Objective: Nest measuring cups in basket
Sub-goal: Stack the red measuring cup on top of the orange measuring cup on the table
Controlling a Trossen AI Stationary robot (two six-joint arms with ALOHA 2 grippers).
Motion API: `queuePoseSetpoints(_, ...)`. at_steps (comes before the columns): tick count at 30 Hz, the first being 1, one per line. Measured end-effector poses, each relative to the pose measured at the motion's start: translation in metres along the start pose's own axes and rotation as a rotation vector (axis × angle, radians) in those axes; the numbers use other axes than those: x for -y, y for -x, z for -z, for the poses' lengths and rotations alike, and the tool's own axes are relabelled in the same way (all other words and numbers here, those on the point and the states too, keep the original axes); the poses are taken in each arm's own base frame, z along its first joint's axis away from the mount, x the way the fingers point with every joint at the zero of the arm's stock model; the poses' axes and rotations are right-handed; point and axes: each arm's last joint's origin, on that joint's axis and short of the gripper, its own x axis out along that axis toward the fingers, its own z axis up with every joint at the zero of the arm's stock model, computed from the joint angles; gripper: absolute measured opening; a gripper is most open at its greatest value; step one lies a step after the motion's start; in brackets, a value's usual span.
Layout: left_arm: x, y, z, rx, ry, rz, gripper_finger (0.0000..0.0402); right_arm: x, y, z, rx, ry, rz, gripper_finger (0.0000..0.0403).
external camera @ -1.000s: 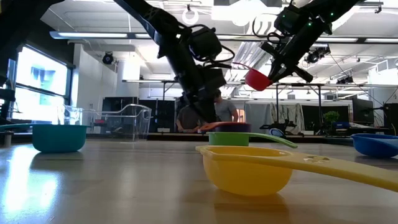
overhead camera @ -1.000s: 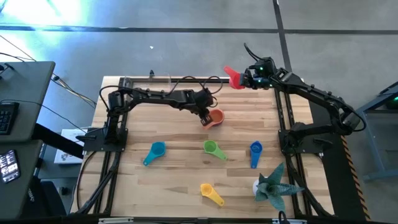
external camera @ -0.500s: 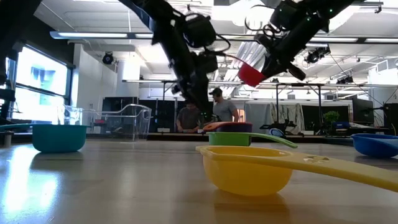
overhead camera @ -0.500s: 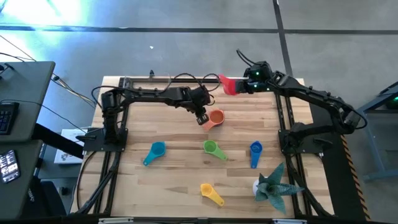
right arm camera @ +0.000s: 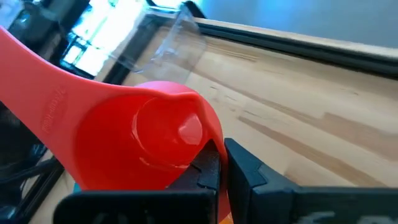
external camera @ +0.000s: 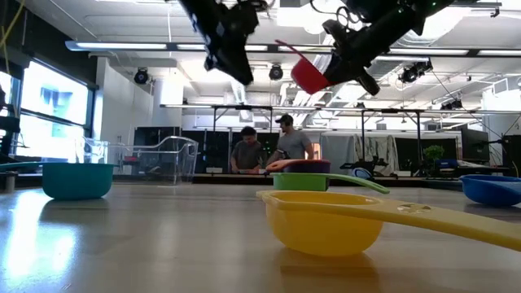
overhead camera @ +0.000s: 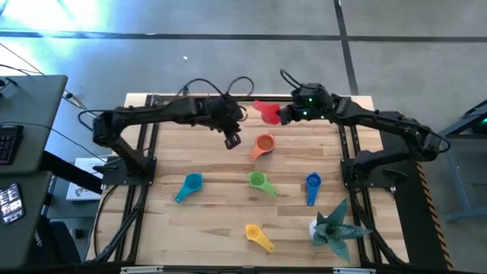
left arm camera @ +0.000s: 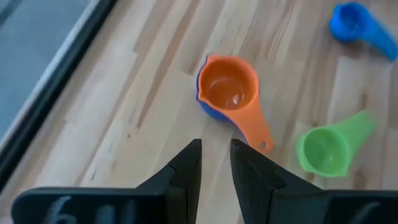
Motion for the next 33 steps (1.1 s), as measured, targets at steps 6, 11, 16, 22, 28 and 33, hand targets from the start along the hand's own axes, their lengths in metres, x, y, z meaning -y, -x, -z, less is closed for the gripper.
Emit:
queuePoseSetpoints(6, -0.003, 0.040, 0.003, 0.049, 0.089, 0.007, 0.0076, -0.015, 0.000, -0.002, 0.075, 0.165, -0.092, 0.0000)
queuePoseSetpoints(11, -0.004, 0.066, 0.005, 0.109, 0.206, 0.022, 0.0076, -0.021, 0.000, -0.004, 0.118, 0.368, -0.124, 0.0000)
queuePoseSetpoints(16, -0.006, 0.085, 0.007, 0.152, 0.321, 0.041, 0.0076, -0.027, -0.002, -0.003, 0.141, 0.506, -0.156, 0.0000)
queuePoseSetpoints(22, -0.006, 0.093, 0.008, 0.170, 0.395, 0.044, 0.0076, -0.027, -0.002, 0.000, 0.123, 0.599, -0.151, 0.0000)
queuePoseSetpoints(28, -0.002, 0.088, 0.012, 0.114, 0.456, 0.042, 0.0076, -0.024, -0.006, 0.008, 0.033, 0.638, -0.121, 0.0000)
queuePoseSetpoints(33, 0.009, 0.089, 0.020, 0.050, 0.490, 0.053, 0.0076, -0.038, -0.014, 0.003, -0.086, 0.737, -0.103, 0.0000)
